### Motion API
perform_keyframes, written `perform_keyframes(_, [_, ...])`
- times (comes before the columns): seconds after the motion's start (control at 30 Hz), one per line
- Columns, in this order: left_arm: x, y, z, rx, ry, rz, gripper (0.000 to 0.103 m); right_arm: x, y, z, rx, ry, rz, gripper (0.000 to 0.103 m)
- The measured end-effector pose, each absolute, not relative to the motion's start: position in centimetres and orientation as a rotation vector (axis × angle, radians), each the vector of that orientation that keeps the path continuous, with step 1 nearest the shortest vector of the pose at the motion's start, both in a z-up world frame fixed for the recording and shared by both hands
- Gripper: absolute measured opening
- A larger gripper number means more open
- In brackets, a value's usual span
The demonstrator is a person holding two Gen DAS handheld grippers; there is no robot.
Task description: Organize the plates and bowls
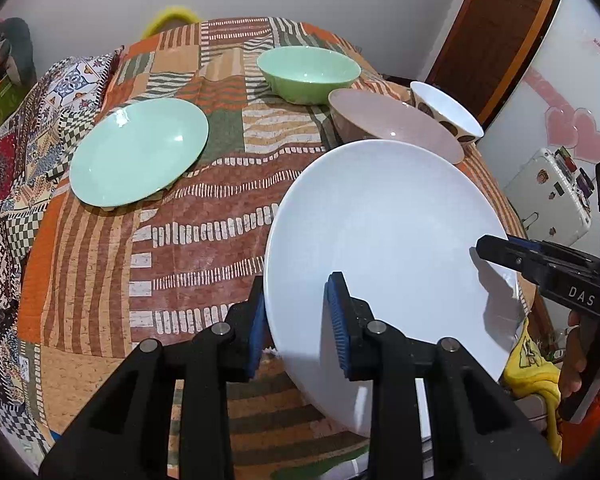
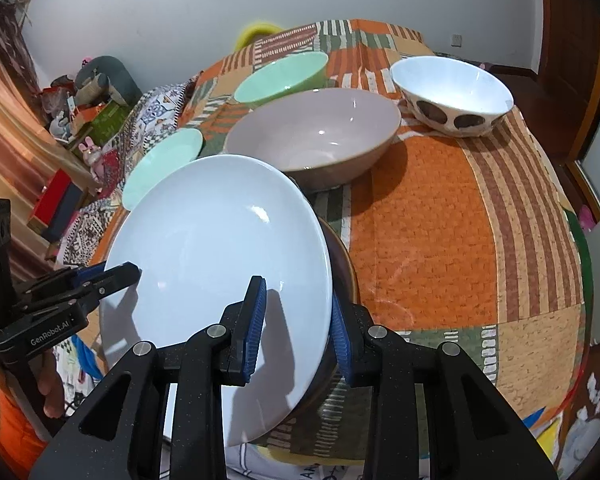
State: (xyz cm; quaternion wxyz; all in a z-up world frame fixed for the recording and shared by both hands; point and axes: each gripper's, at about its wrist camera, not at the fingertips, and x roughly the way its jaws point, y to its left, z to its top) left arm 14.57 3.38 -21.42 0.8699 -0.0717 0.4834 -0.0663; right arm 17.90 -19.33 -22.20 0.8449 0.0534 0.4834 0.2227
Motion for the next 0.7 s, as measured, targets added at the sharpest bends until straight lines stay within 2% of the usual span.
perform_keyframes(0.7, [14.8, 3.6, -23.1, -0.169, 1.048, -0.121, 0.032, 17.4, -18.4, -23.5, 0.043, 1.054, 0.447, 0.029])
